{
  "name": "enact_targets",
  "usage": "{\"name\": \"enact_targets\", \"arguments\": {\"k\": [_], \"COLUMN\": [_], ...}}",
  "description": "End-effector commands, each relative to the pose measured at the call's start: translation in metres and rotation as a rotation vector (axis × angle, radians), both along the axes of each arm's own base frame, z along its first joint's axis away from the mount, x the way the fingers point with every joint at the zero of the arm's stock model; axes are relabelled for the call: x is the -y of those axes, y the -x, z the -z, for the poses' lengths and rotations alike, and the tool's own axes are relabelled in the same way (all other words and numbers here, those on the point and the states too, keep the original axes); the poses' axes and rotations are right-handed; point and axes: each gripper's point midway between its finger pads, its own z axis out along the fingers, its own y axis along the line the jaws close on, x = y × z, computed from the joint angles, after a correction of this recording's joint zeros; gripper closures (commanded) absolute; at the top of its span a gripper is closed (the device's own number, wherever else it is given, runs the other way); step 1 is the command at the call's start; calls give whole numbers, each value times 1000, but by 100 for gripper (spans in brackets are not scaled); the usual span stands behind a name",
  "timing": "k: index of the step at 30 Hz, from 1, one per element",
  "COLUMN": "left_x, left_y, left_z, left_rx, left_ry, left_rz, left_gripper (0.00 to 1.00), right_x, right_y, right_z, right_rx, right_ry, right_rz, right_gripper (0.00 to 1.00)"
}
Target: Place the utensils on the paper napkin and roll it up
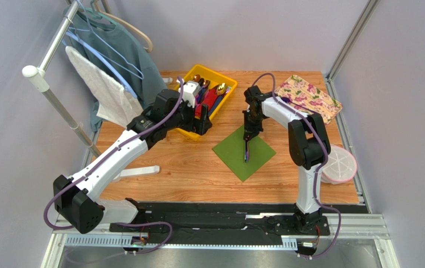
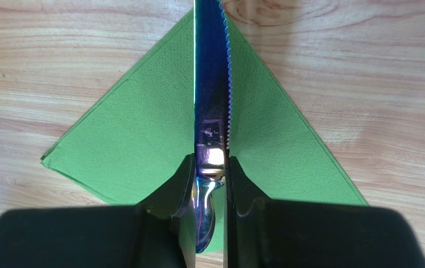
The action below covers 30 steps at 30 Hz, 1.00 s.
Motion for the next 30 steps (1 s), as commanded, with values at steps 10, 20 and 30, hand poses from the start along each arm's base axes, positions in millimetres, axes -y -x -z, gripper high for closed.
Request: {"name": "enact_targets", "arguments": {"k": [10, 20, 30], "left_x": [4, 3, 3], "left_y": [-9, -10, -12], "left_z": [-19, -16, -19], "left_rx": [42, 33, 43], "left_ry": [44, 45, 41], "left_rz": [-2, -3, -1], "left_gripper": [1, 1, 1], "right_x": [-9, -6, -6], "right_y": [-14, -13, -11], "right_z": [-5, -5, 1], "right_rx": [17, 22, 4], "right_ry": [2, 21, 27], "right_rz": [16, 18, 17], "right_gripper": [98, 96, 85]}}
